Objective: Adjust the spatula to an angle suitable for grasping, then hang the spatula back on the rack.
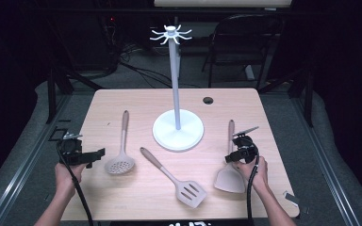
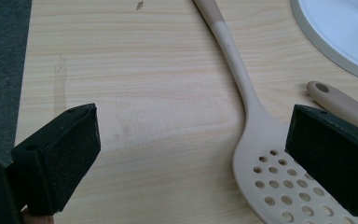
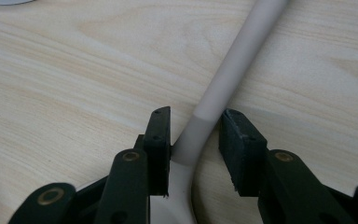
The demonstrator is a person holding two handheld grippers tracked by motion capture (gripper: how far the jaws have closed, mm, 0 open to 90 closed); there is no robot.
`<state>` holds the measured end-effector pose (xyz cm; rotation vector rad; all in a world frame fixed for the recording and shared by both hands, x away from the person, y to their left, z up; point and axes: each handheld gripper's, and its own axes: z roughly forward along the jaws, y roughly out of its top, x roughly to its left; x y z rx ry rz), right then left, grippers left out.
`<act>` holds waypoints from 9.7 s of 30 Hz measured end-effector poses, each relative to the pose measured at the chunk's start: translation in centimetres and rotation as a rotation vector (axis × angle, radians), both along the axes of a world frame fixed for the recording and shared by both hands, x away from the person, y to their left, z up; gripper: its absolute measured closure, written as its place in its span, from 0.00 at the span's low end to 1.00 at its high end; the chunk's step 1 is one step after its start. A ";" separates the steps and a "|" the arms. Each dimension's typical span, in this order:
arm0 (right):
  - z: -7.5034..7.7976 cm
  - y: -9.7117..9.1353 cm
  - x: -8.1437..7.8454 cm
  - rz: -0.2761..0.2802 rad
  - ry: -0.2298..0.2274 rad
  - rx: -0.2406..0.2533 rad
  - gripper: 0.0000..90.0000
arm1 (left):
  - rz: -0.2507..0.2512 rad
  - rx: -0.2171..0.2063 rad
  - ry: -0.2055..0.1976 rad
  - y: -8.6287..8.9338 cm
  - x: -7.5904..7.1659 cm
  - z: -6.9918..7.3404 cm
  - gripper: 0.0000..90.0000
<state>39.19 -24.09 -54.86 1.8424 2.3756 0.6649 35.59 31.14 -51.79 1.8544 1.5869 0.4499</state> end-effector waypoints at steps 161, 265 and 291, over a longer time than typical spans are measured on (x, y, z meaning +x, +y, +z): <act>7.6 9.5 -5.9 0.434 -0.521 -0.067 0.87 | -0.495 -0.459 -0.206 -24.9 1.8 3.2 0.61; 6.0 3.2 -4.6 0.293 -0.425 0.066 0.00 | -0.678 -0.389 -0.466 -23.4 8.5 15.1 0.86; 5.9 3.3 -4.7 0.301 -0.418 0.066 0.00 | -0.650 -0.391 -0.470 -23.0 10.0 15.9 0.86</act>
